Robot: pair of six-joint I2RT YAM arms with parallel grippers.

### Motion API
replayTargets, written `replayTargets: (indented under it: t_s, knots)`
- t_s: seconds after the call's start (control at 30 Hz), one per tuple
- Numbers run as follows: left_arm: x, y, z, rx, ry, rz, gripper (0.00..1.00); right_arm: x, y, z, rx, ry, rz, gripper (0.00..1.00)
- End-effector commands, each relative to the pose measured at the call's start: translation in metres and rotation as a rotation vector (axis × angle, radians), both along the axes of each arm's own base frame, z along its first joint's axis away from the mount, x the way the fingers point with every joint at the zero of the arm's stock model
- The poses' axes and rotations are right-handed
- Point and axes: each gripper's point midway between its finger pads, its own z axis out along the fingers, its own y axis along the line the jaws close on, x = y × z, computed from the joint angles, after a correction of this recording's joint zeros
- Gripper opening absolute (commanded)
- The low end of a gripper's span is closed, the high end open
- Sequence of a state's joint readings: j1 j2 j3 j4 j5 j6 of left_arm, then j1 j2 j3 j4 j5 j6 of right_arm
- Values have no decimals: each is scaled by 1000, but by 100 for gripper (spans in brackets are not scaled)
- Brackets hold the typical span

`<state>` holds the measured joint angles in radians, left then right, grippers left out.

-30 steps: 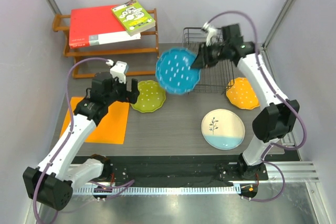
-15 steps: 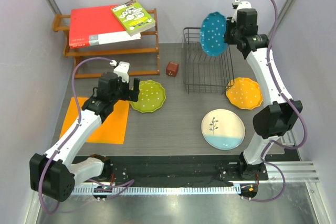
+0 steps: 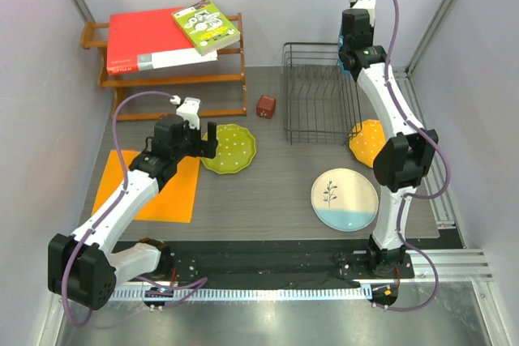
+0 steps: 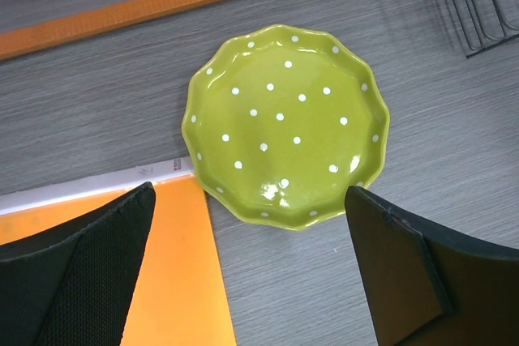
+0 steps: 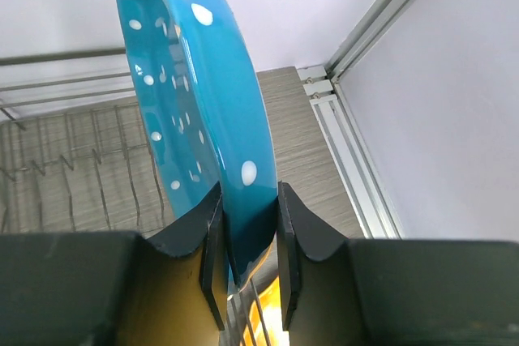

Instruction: Load the plates into the dish rack

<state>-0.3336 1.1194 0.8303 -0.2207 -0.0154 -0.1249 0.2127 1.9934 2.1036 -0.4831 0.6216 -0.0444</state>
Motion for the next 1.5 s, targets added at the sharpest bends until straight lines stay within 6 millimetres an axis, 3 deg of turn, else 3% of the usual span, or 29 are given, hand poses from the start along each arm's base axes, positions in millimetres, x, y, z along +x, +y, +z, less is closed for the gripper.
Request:
replayTargets:
  t_s: [0.0, 0.53, 0.8, 1.0, 1.07, 1.1, 1.2, 1.3, 1.33, 1.4, 1.43, 1.47]
  knots:
    - [5, -4, 13, -36, -53, -1, 100, 6, -4, 64, 13, -209, -83, 1]
    - [4, -1, 4, -19, -35, 8, 99, 32, -1, 8, -40, -104, -114, 1]
    - [10, 2, 9, 0, -40, 23, 100, 41, 3, -50, -31, 8, -132, 1]
    - [8, 9, 5, 30, -31, 42, 99, 47, 3, -73, -47, 48, -140, 1]
    - [7, 9, 1, 34, -21, 40, 99, 46, 3, -79, -52, 62, -139, 8]
    - [6, 8, -2, 35, -15, 34, 100, 46, 2, -80, -52, 66, -139, 24]
    - [8, 1, -16, 31, 20, 3, 99, 43, 4, -70, -47, 52, -129, 45]
    - [11, -6, -35, 34, 82, -15, 90, 35, 8, -42, -54, 27, -114, 53]
    - [13, -8, -40, 28, 102, -14, 74, 32, 14, -29, -55, 11, -105, 54]
    - [12, -18, -57, 14, 188, -41, 58, 19, 19, -5, -50, -9, -81, 55]
    - [10, -21, -64, 0, 224, -38, 42, 15, 27, -6, -48, 5, -48, 55]
    - [8, -26, -70, -6, 256, -47, 36, 4, 29, 15, -34, -28, -34, 56]
